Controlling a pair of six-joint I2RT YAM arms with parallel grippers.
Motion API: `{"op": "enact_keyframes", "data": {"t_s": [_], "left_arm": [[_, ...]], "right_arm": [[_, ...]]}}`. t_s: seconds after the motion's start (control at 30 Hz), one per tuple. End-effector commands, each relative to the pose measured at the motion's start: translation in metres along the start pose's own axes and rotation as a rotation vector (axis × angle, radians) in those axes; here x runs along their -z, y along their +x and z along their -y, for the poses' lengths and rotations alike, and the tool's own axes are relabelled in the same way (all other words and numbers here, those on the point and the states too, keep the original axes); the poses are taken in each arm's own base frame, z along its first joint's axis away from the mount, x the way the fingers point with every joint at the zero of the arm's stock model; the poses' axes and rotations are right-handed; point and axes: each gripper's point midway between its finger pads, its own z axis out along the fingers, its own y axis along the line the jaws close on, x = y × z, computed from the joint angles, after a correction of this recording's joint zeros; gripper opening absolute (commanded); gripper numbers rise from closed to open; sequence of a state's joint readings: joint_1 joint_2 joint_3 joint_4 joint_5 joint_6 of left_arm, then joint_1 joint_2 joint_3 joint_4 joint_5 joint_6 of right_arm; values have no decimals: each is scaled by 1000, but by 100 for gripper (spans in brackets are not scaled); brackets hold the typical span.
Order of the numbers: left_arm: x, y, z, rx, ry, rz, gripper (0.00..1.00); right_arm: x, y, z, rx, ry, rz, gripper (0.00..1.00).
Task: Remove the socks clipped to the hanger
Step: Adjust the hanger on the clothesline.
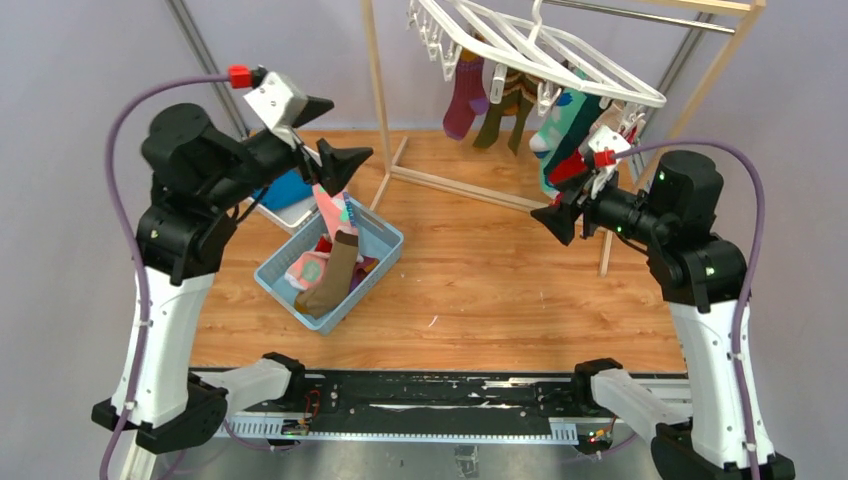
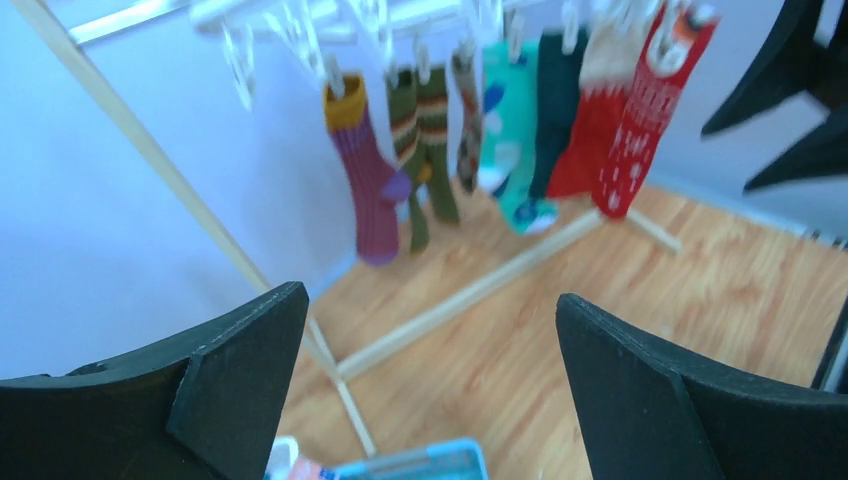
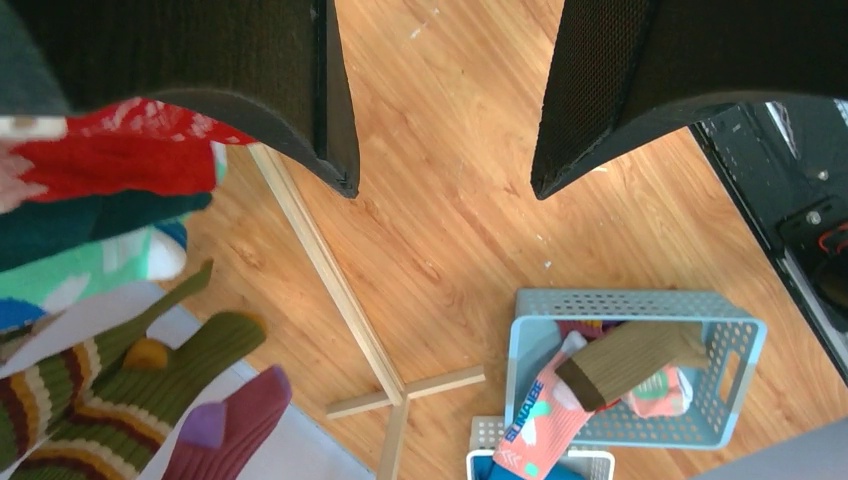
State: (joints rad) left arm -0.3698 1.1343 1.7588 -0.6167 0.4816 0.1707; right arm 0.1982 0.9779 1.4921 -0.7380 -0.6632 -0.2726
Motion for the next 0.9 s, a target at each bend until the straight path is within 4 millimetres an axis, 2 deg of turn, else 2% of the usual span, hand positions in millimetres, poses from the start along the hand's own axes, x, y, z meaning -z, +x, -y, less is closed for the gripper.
{"op": "enact_keyframes", "data": {"t_s": [0.0,0.13,0.27,0.33,0.4,0.43,0.53,0.7,0.87], "left_arm": [[-1,-43,10,120,49,102,100],[-4,-90,26,197,157,250,100],[-24,-114,24,220,169,246,100],[-38,-114,16,212,144,245,100],[-61,-105,4,221,123,225,100],[-66,-103,3,228,125,220,100],[-94,-87,-1,280,139,197,100],[-136,-66,-22,316,79,175,97],[-157,-59,-12,340,152,183,99]], "right_arm": [[21,14,-10,75,22,-27,64],[18,26,-6,47,31,-44,64],[14,30,5,11,51,-60,64],[14,33,11,-2,76,-70,64],[16,37,16,-24,100,-77,64],[16,38,17,-29,105,-78,64],[17,42,17,-55,109,-76,64],[20,45,19,-73,122,-67,64],[21,49,20,-76,130,-66,64]]}}
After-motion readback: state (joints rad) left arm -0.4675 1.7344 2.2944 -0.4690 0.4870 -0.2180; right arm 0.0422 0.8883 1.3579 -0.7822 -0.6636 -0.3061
